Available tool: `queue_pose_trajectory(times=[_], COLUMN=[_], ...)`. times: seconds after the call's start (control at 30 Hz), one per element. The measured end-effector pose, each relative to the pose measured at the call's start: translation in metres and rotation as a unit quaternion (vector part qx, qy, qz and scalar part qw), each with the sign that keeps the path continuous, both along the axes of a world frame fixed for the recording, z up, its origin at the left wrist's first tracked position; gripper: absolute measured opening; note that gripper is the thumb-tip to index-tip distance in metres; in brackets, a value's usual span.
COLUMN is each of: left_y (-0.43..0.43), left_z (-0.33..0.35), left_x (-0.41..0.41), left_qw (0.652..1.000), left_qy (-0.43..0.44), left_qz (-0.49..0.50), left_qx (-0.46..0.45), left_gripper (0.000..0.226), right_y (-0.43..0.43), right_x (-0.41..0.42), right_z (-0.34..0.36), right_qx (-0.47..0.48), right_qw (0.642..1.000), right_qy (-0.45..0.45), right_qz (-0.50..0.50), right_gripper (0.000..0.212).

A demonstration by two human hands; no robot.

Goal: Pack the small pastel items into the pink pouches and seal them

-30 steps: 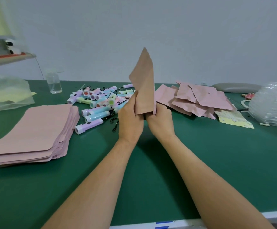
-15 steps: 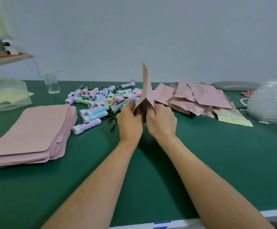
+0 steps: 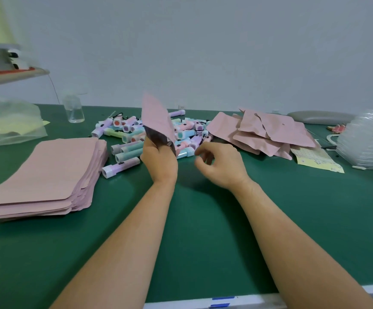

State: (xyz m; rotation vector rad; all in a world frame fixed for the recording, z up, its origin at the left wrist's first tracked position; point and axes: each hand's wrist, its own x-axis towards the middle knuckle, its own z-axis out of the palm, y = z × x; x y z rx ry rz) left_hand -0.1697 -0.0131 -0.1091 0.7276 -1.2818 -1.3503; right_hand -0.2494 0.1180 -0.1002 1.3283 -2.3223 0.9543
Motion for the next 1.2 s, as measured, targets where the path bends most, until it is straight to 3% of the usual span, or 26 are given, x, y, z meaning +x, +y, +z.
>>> queue_pose_trajectory(times=[0.07,0.17,0.27,0.37,0.47,0.53,0.6,0.67,0.87,0.97,1.1,1.2], left_y=[-0.004,-0.007,-0.005,-0.006,-0.010,-0.010,-0.009,-0.010,-0.009,-0.008,-0.006,-0.006], left_z=[-0.003,-0.008,-0.009,-0.011,-0.012,-0.014,-0.013,-0.014,-0.016,-0.015,-0.013,-0.012], left_x=[0.001,0.000,0.000,-0.001,-0.002,-0.003,-0.002,-0.002,-0.002,-0.003,-0.002,-0.002], left_qw=[0.999,0.995,0.997,0.995,0.995,0.995,0.995,0.994,0.992,0.992,0.991,0.990], left_qy=[-0.003,0.016,-0.015,-0.027,-0.026,-0.021,-0.020,-0.018,-0.035,-0.038,-0.031,-0.039], left_qz=[-0.009,-0.028,-0.031,-0.057,-0.056,-0.059,-0.060,-0.064,-0.092,-0.097,-0.113,-0.122], left_qx=[0.044,0.095,0.076,0.073,0.082,0.080,0.081,0.085,0.077,0.069,0.067,0.065], left_gripper=[0.036,0.035,0.029,0.026,0.025,0.026,0.028,0.025,0.022,0.024,0.021,0.019], right_y=[-0.004,-0.011,-0.014,-0.015,-0.014,-0.012,-0.008,-0.004,0.001,-0.001,-0.007,-0.012], right_x=[-0.007,-0.014,-0.014,-0.010,-0.006,-0.006,-0.007,-0.008,-0.005,0.000,0.004,0.005], right_z=[-0.005,-0.010,-0.013,-0.008,-0.001,0.000,0.000,0.003,0.016,0.015,0.016,0.011], right_qx=[0.062,0.182,0.264,0.234,0.225,0.223,0.130,-0.020,-0.270,-0.342,-0.366,-0.387], right_qw=[0.996,0.974,0.953,0.951,0.942,0.943,0.967,0.984,0.947,0.919,0.919,0.912], right_qy=[0.035,-0.019,-0.036,0.022,0.005,0.013,0.014,-0.045,-0.156,-0.185,-0.120,-0.128], right_qz=[-0.056,-0.130,-0.148,-0.203,-0.248,-0.245,-0.217,-0.172,-0.077,-0.068,-0.080,-0.042], right_gripper=[0.033,0.049,0.041,0.030,0.006,0.005,0.011,0.005,0.012,0.016,0.015,0.016])
